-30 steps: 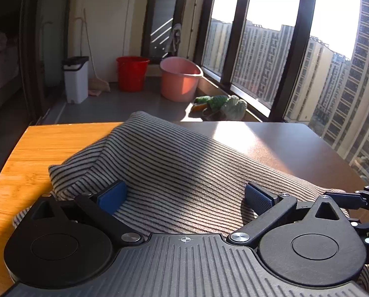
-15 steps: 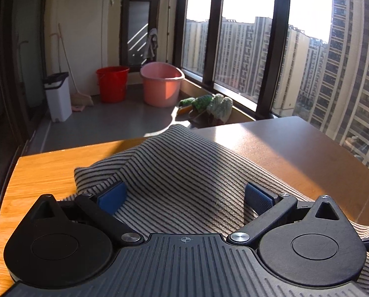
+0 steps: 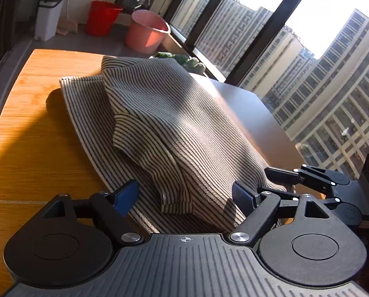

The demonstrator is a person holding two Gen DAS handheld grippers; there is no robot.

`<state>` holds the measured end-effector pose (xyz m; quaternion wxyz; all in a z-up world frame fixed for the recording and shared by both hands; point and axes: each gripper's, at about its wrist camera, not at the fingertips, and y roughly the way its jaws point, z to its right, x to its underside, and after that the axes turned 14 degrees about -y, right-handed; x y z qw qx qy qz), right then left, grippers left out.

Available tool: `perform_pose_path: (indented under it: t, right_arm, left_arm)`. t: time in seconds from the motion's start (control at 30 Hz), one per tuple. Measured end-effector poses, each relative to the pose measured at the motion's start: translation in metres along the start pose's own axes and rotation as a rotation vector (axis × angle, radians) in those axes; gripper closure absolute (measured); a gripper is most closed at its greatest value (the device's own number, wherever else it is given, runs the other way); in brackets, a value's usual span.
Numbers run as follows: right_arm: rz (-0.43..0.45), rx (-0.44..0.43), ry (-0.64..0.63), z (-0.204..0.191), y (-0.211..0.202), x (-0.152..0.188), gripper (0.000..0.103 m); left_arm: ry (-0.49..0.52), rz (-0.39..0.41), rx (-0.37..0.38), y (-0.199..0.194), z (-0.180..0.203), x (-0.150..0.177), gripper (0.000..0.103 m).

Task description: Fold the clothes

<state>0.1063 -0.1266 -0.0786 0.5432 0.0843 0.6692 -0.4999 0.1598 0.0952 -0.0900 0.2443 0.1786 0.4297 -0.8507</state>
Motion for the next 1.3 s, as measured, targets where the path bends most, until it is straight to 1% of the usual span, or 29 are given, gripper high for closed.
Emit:
perform_pose_path:
  t: [0.07, 0.13, 0.17, 0.23, 0.33, 0.37, 0.43, 0.53, 0.6, 0.67, 0.7, 0.73, 0.77, 0.87, 0.93, 1.0, 1.1, 1.2, 1.3]
  right_arm:
    - [0.006, 0.004, 0.005, 0.003, -0.002, 0.003, 0.051]
    - [0.01, 0.007, 0.012, 0.006, -0.004, 0.005, 0.049]
    - [0.011, 0.008, 0.016, 0.006, -0.005, 0.006, 0.049]
    - [0.008, 0.019, 0.026, 0.004, -0.004, 0.005, 0.049]
    - [-0.003, 0.034, 0.039, -0.006, -0.004, 0.004, 0.046]
    - [-0.006, 0.035, 0.039, -0.011, -0.004, 0.004, 0.046]
    - [-0.006, 0.02, 0.023, -0.022, -0.008, 0.004, 0.046]
    - [-0.014, 0.011, -0.025, -0.032, -0.013, 0.003, 0.046]
    - [-0.014, 0.005, -0.127, -0.044, -0.016, 0.001, 0.046]
    - [-0.014, 0.0, -0.23, -0.055, -0.019, 0.0, 0.044]
    - [-0.014, -0.002, -0.281, -0.06, -0.021, -0.001, 0.041]
    - [-0.014, -0.005, -0.332, -0.066, -0.023, -0.002, 0.034]
    - [-0.014, -0.008, -0.383, -0.071, -0.025, -0.002, 0.032]
    - [-0.014, -0.016, -0.537, -0.088, -0.03, -0.004, 0.032]
    - [-0.019, -0.014, -0.637, -0.1, -0.026, -0.003, 0.032]
    - [-0.023, -0.012, -0.689, -0.108, -0.019, -0.003, 0.031]
    - [-0.035, -0.049, -0.709, -0.115, -0.012, -0.005, 0.024]
    - [-0.04, -0.078, -0.721, -0.121, -0.009, -0.006, 0.022]
    - [-0.042, -0.071, -0.71, -0.123, -0.002, -0.01, 0.022]
  left_arm:
    - [0.033, 0.003, -0.01, 0.004, 0.004, 0.0, 0.019]
    - [0.039, 0.002, -0.008, 0.014, 0.009, -0.008, 0.026]
    - [0.037, -0.002, -0.006, 0.021, 0.011, -0.012, 0.027]
    - [0.051, 0.013, -0.01, 0.037, 0.019, -0.02, 0.027]
    - [0.073, 0.039, -0.025, 0.059, 0.033, -0.033, 0.02]
    - [0.086, 0.046, -0.029, 0.065, 0.036, -0.036, 0.02]
    - [0.114, 0.056, -0.034, 0.074, 0.042, -0.039, 0.02]
    - [0.141, 0.046, -0.034, 0.082, 0.048, -0.045, 0.02]
    - [0.089, 0.034, -0.03, 0.076, 0.042, -0.049, 0.025]
    - [0.005, 0.044, -0.013, 0.057, 0.029, -0.05, 0.025]
    - [-0.012, 0.051, -0.002, 0.048, 0.024, -0.048, 0.025]
    - [-0.018, 0.062, 0.004, 0.037, 0.02, -0.044, 0.025]
    - [-0.007, 0.08, -0.007, 0.024, 0.017, -0.039, 0.025]
    - [0.051, 0.135, -0.056, -0.008, 0.012, -0.024, 0.021]
    - [0.112, 0.172, -0.108, -0.025, 0.011, -0.012, 0.017]
    - [0.169, 0.205, -0.161, -0.041, 0.009, -0.003, 0.01]
    - [0.217, 0.22, -0.194, -0.057, 0.005, 0.012, 0.008]
    - [0.252, 0.208, -0.176, -0.066, 0.003, 0.019, 0.007]
    - [0.312, 0.2, -0.161, -0.066, 0.007, 0.024, 0.007]
